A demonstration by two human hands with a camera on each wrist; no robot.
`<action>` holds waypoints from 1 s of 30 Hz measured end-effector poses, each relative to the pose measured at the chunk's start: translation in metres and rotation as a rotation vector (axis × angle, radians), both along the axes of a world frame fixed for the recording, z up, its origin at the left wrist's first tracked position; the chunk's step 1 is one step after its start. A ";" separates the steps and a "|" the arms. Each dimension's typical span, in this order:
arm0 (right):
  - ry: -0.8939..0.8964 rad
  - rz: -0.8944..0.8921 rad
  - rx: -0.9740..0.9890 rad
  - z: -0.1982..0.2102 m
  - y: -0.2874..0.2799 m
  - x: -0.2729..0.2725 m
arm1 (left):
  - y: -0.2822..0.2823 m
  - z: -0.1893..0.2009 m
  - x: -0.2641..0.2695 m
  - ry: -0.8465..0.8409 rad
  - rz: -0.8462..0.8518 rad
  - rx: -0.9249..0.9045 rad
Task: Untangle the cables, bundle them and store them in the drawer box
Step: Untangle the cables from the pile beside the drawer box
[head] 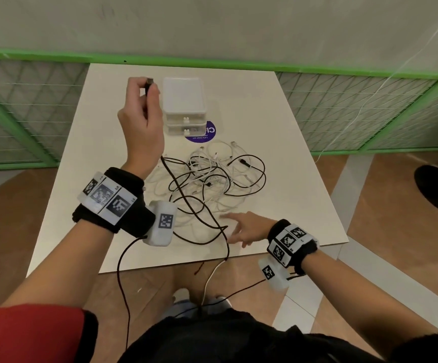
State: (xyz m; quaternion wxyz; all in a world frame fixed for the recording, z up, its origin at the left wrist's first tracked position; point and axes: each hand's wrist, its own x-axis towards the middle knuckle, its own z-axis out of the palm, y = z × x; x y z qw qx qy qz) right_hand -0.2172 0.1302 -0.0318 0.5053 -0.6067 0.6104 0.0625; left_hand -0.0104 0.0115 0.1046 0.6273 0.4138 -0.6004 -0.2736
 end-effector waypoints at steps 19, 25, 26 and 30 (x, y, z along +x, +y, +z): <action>-0.163 0.080 0.076 0.036 -0.014 0.022 | -0.003 0.004 -0.002 -0.006 -0.087 -0.021; 0.211 0.327 0.155 -0.017 0.009 0.035 | 0.007 0.000 -0.015 -0.049 -0.155 -0.021; 0.203 0.295 0.144 -0.017 0.007 0.033 | 0.012 -0.003 -0.018 -0.074 -0.180 -0.014; 0.083 0.158 -0.160 -0.005 -0.006 0.033 | 0.032 -0.021 -0.032 -0.068 -0.288 0.058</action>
